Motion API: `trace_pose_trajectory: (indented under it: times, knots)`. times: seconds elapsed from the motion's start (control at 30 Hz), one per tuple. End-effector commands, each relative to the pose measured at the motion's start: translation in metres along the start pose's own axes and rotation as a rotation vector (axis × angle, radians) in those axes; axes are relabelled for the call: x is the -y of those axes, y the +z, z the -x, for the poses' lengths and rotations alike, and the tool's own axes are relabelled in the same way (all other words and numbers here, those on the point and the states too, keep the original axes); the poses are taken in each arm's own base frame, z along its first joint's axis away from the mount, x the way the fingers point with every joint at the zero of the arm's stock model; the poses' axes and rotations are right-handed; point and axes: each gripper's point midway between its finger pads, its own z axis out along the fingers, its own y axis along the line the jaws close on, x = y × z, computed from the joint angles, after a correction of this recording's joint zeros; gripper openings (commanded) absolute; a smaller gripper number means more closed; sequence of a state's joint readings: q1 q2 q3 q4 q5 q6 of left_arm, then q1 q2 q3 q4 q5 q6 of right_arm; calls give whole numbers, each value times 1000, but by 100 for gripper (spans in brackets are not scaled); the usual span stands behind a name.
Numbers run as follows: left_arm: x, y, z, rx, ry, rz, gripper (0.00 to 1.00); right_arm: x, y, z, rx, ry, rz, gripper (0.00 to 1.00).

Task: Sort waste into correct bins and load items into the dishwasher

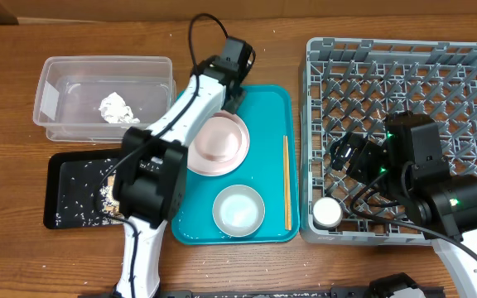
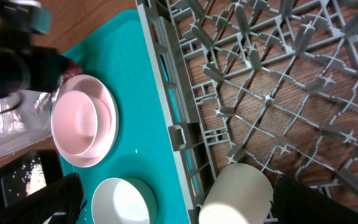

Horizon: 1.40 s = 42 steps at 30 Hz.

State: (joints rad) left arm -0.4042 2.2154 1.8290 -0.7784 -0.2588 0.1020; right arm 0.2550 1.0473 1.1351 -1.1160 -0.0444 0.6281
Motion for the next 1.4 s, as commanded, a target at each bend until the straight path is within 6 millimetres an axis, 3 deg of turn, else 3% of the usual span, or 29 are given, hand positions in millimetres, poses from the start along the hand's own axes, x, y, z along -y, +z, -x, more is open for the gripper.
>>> trace_pose_trajectory:
  times: [0.0,0.07,0.13,0.23,0.33,0.43,0.5,0.67,0.73,0.8,0.83,0.97,1.13,1.37]
  knots:
    - [-46,-109,52,236,-208,6,4,-2,-5,7,30,-2,8,100]
    - [-58,-143,52,281,-211,-21,4,-3,-5,7,30,-2,9,100]
    - [-71,-165,47,300,-177,-16,4,-3,-5,7,29,-2,9,100]
    - [-97,-173,30,267,-149,32,4,-3,-5,7,29,-2,9,100]
    - [-128,-155,3,169,-191,80,4,-2,-5,7,30,-2,8,100]
    - [-152,-124,-18,102,-228,87,4,-2,-5,7,29,-2,9,100]
    - [-153,-103,-22,92,-179,20,4,-2,-5,7,29,-2,9,100]
    - [-151,-69,-27,68,-107,-64,18,-2,-5,7,27,-1,7,100]
    - [-148,-65,-30,54,-106,-73,21,-2,-5,6,25,-1,5,100]
    - [-147,-65,-30,50,-113,-76,36,-1,-5,6,23,-1,4,100]
    - [-147,-70,-30,51,-132,-77,38,-1,-5,6,24,-1,4,100]
    - [-152,-105,-25,95,-227,-65,44,-1,-5,6,24,-1,4,100]
    - [-162,-196,-29,208,-386,-45,45,-1,-5,5,20,-2,1,100]
    - [-159,-314,-71,347,-560,-36,54,-8,-6,-3,-19,-100,44,95]
